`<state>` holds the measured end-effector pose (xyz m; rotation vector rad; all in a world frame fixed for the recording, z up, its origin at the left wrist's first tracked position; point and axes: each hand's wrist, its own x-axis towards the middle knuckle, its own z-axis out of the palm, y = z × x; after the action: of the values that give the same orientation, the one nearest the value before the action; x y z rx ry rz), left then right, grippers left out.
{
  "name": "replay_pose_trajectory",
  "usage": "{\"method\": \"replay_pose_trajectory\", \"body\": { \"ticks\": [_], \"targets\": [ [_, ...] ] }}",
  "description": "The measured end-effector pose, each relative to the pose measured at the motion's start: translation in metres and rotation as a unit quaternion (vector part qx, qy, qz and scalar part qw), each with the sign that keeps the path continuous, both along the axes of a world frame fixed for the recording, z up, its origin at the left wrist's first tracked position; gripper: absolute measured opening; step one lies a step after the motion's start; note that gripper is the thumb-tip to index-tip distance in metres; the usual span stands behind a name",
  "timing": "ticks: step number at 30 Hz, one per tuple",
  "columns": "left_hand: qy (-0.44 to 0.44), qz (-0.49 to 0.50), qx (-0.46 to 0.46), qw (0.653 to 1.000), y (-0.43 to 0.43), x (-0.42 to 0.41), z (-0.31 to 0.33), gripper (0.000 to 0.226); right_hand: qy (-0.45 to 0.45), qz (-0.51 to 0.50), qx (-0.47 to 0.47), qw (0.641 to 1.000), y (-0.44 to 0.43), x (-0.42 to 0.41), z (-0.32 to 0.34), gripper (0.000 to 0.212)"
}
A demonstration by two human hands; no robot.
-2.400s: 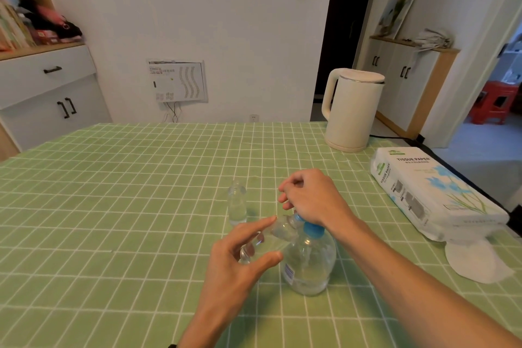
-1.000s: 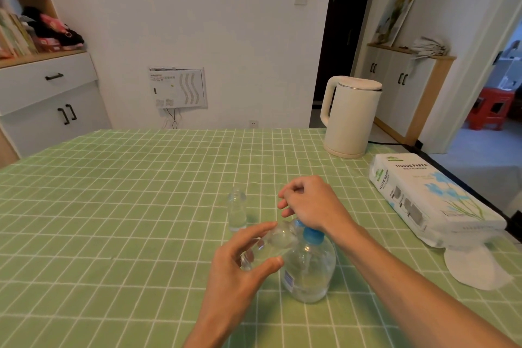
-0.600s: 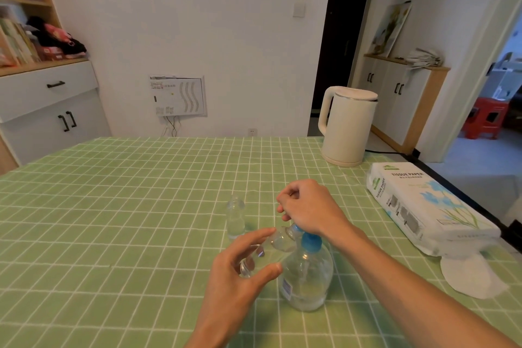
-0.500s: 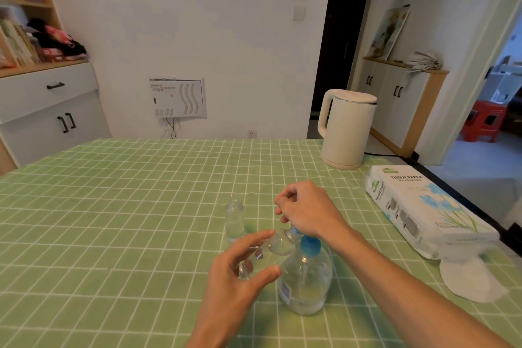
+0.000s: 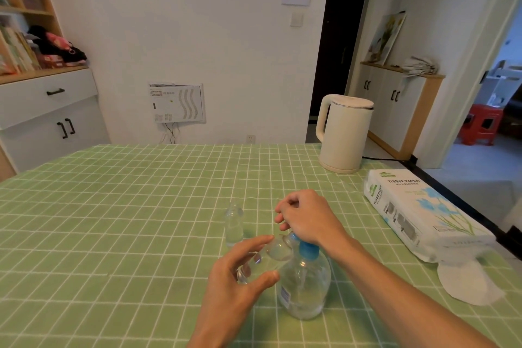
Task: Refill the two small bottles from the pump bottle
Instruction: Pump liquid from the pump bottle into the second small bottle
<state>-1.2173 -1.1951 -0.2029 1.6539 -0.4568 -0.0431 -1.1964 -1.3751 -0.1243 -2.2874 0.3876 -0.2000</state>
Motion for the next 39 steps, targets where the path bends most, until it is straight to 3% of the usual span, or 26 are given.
{"method": "replay_pose_trajectory", "body": {
  "ticks": [7, 14, 23, 30, 39],
  "targets": [
    [0.005, -0.005, -0.004, 1.000, 0.001, 0.001, 0.003, 0.053, 0.014, 0.018, -0.065, 0.998, 0.006, 0.001, 0.011, 0.022],
    [0.001, 0.001, 0.008, 1.000, -0.001, 0.004, -0.003, 0.053, -0.014, -0.001, 0.008, 1.000, 0.000, 0.002, 0.000, 0.026],
    [0.005, 0.003, 0.006, 1.000, 0.000, 0.000, -0.003, 0.057, -0.016, -0.006, 0.008, 1.000, 0.000, 0.001, -0.002, 0.023],
    [0.010, -0.004, -0.001, 1.000, 0.001, 0.000, 0.004, 0.059, -0.003, 0.023, -0.057, 0.998, 0.001, 0.005, 0.008, 0.022],
    [0.015, -0.005, -0.011, 1.000, 0.000, -0.001, -0.002, 0.059, -0.005, 0.002, 0.011, 1.000, -0.003, 0.006, -0.007, 0.025]
  ]
}}
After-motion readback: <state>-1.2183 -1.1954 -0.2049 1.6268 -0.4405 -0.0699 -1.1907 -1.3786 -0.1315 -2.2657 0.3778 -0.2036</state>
